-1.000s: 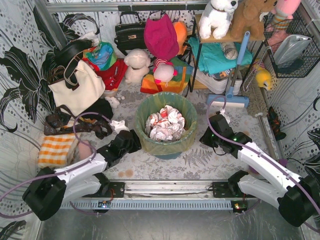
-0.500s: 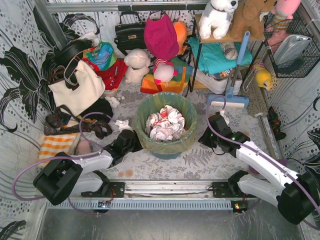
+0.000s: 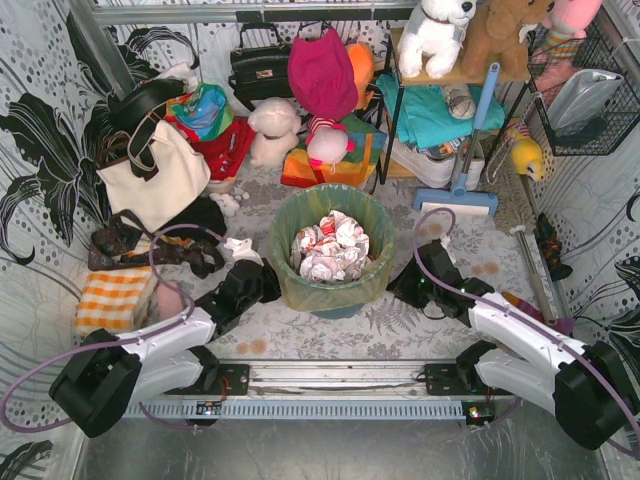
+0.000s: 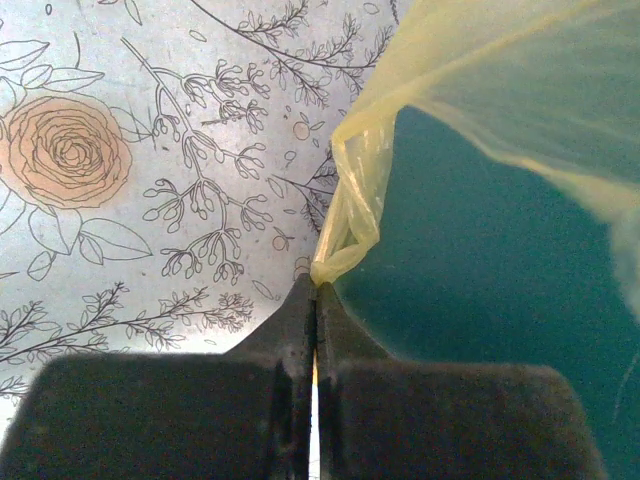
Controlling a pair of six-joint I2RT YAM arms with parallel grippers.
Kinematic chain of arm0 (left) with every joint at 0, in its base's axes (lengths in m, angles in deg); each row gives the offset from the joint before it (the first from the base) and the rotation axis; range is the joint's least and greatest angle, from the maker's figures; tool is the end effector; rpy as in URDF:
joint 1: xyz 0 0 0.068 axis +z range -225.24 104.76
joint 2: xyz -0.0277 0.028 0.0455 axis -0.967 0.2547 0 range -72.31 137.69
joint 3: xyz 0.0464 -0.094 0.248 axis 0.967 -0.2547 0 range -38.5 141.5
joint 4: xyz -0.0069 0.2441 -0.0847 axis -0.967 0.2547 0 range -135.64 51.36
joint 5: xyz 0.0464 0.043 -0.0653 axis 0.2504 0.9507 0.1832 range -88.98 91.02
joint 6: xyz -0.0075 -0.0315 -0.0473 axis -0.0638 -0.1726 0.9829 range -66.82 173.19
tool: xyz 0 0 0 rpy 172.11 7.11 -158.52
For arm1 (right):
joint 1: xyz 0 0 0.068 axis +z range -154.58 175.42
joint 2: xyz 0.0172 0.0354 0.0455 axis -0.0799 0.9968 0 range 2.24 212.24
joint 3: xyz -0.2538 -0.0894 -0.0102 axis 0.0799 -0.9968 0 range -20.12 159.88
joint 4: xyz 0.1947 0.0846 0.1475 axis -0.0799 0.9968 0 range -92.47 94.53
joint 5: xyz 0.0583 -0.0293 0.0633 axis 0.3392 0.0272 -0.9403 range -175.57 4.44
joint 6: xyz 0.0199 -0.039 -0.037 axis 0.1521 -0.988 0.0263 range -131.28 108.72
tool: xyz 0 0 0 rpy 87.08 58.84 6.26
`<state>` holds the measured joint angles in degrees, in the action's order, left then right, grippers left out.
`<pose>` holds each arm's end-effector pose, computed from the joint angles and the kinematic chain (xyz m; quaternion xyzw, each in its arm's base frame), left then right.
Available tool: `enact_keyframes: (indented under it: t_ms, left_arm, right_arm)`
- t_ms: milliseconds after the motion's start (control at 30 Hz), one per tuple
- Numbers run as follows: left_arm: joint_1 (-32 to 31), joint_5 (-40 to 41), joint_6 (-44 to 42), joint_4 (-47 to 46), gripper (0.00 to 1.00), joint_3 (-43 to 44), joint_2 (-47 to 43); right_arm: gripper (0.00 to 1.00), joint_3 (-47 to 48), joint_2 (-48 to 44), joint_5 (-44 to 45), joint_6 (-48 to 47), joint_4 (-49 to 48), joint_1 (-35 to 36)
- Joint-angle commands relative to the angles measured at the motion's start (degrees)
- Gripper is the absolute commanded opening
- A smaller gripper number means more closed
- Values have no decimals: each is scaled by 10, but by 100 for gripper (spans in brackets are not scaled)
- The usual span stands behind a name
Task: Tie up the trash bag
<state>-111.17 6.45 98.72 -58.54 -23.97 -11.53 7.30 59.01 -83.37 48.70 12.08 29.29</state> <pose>0.1635 -0.1137 0.1447 -0.0961 0.8743 -0.2777 0.3864 0.1670 0.1102 0.1856 0.2151 0.8945 0.2740 0.2803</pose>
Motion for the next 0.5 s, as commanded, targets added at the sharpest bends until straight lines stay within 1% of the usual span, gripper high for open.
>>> enact_keyframes:
  t_ms: [0, 33, 167, 233, 300, 367, 467]
  left_arm:
    - [3, -12, -31, 31, 0, 11, -7]
    - [3, -18, -32, 38, 0, 15, -2]
    - [2, -25, -37, 60, 0, 25, 8]
    - [2, -27, -36, 69, 0, 27, 3]
    - [2, -30, -33, 76, 0, 27, -2]
    - [2, -31, -29, 83, 0, 26, -10]
    - [2, -35, -27, 88, 0, 23, -21]
  right_arm:
    - [40, -63, -10, -35, 109, -126, -2]
    - [43, -78, -9, -39, 136, -150, -2]
    - [46, -132, -7, -42, 240, -228, -1]
    - [50, -146, -3, -34, 290, -239, -1]
    - [51, -155, 1, -29, 337, -240, -1]
    - [51, -167, 13, -32, 379, -264, -1]
    - [51, -202, 42, -49, 459, -341, -1]
